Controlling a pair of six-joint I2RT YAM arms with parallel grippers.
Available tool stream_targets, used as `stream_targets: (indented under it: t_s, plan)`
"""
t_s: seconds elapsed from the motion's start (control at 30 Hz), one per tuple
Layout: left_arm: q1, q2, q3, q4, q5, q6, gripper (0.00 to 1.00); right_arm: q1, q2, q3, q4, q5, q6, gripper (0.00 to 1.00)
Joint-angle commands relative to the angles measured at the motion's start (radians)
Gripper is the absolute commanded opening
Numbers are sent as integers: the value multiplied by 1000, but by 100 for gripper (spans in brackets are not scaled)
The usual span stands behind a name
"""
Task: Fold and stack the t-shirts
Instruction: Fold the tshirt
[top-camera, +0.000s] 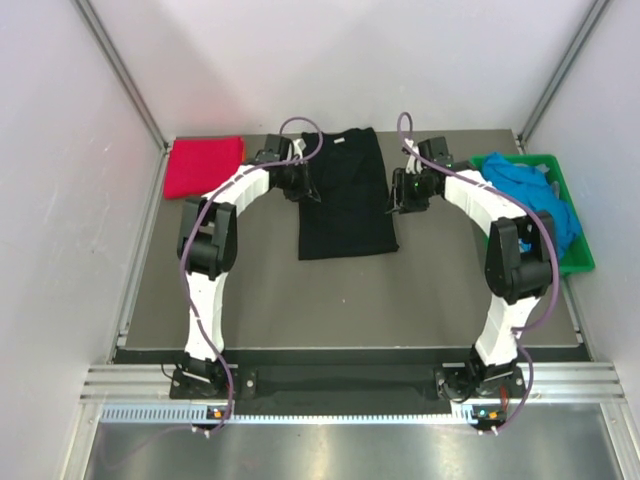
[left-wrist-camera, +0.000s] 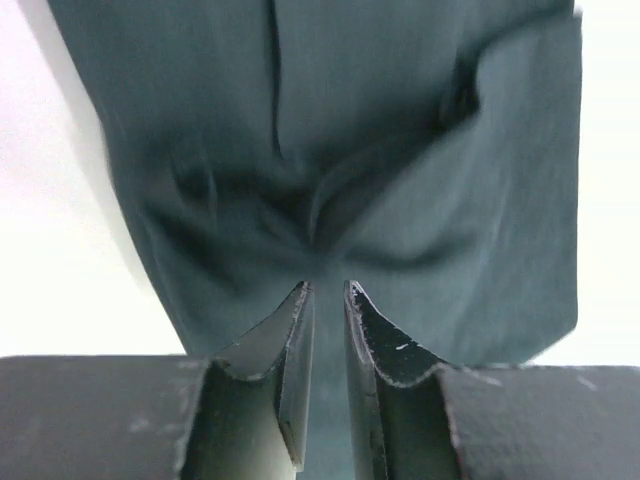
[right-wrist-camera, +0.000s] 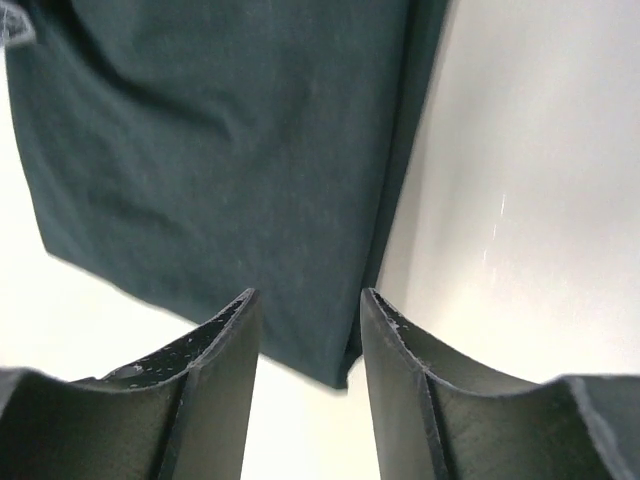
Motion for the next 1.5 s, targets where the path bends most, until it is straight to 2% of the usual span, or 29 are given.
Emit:
stream_targets:
  t_s: [0.0, 0.17, 0.37, 0.8, 1.2, 1.23, 1.37, 1.47]
  plan:
    - [11, 47, 143, -12, -63, 54, 24, -7, 67, 99, 48, -27, -75, 45]
    - [34, 136, 234, -34, -81, 66, 24, -24, 195, 307, 43, -102, -115, 48]
    - [57, 176, 239, 18, -81, 60, 24, -41, 348, 469, 17, -99, -147, 49]
    - [60, 208, 239, 74, -91, 77, 24, -53, 477, 561, 86, -87, -149, 46]
    - [60, 223, 237, 80, -99, 65, 25, -59, 509, 573, 117, -70, -118, 40]
    - [60, 223, 237, 80, -99, 65, 25, -58, 511, 572, 124, -73, -115, 38]
    - [60, 228, 239, 69, -128, 65, 25, -59, 519, 573, 151, -71, -104, 0]
    - [62, 237, 246, 54, -145, 66, 25, -71, 528, 572, 164, -65, -89, 0]
